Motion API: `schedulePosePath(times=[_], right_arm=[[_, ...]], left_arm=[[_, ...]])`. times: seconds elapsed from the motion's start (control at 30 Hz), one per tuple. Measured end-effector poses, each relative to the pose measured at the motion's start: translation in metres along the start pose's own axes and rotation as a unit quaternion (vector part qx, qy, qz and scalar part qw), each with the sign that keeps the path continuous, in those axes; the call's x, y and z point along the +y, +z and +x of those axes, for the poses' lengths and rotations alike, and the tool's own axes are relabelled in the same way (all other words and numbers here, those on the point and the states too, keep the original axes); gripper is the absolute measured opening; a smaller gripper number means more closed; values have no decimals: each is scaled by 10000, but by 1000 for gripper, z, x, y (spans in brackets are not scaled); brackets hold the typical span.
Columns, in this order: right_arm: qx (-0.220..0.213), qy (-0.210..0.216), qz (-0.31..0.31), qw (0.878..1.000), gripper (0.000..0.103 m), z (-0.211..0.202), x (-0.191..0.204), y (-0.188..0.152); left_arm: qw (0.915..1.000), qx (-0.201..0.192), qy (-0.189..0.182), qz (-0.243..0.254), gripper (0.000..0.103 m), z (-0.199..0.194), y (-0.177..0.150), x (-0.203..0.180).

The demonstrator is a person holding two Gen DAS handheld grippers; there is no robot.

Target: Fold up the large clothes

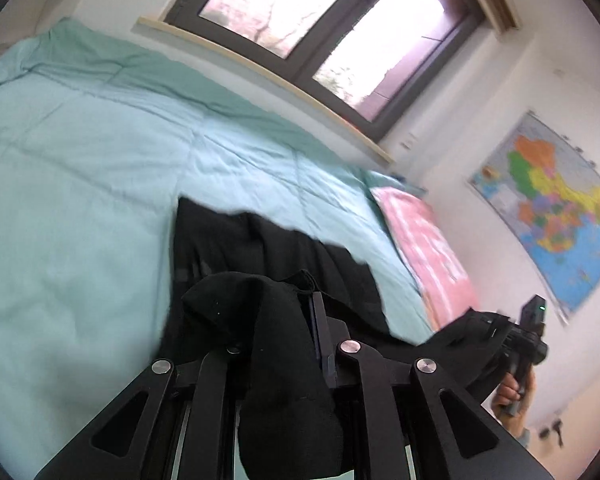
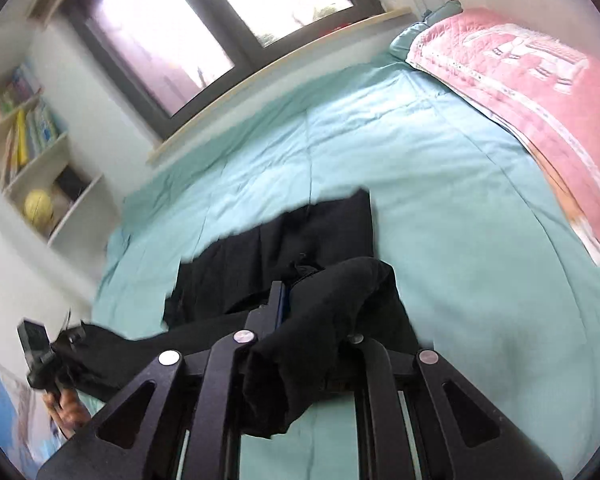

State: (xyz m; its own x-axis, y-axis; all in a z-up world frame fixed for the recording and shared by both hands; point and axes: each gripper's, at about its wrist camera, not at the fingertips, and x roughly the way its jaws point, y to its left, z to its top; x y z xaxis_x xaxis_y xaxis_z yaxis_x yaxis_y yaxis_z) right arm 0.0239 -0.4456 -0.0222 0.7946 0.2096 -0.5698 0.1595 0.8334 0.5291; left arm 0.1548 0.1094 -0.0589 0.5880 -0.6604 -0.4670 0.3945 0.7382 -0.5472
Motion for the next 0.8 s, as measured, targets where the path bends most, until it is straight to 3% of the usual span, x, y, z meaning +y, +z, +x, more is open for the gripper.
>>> schedulePosePath(times=[0.2, 0.4, 0.53, 0.63, 0.73, 0.8], right_arm=[[326, -394, 144, 9986, 19, 112, -17, 47], [1107, -1108, 256, 9873, 19, 238, -50, 36], [1074, -1185, 287, 9867, 19, 261, -60, 24], [1048, -1225, 254, 9866, 19, 264, -60, 22], [1130, -1136, 203, 9869, 21, 254, -59, 27], [1182, -944, 175, 9883, 28, 233, -53, 33]], left_arm=[[9955, 148, 930, 79, 18, 127, 50, 30], [9814, 873, 1708, 89, 20, 240, 34, 80], [9793, 1034, 1720, -244, 20, 264, 34, 101], [9806, 980, 1689, -172, 20, 269, 31, 105], [9833, 946, 1550, -143, 20, 258, 31, 101], [9857, 959, 1384, 86, 21, 238, 33, 91]])
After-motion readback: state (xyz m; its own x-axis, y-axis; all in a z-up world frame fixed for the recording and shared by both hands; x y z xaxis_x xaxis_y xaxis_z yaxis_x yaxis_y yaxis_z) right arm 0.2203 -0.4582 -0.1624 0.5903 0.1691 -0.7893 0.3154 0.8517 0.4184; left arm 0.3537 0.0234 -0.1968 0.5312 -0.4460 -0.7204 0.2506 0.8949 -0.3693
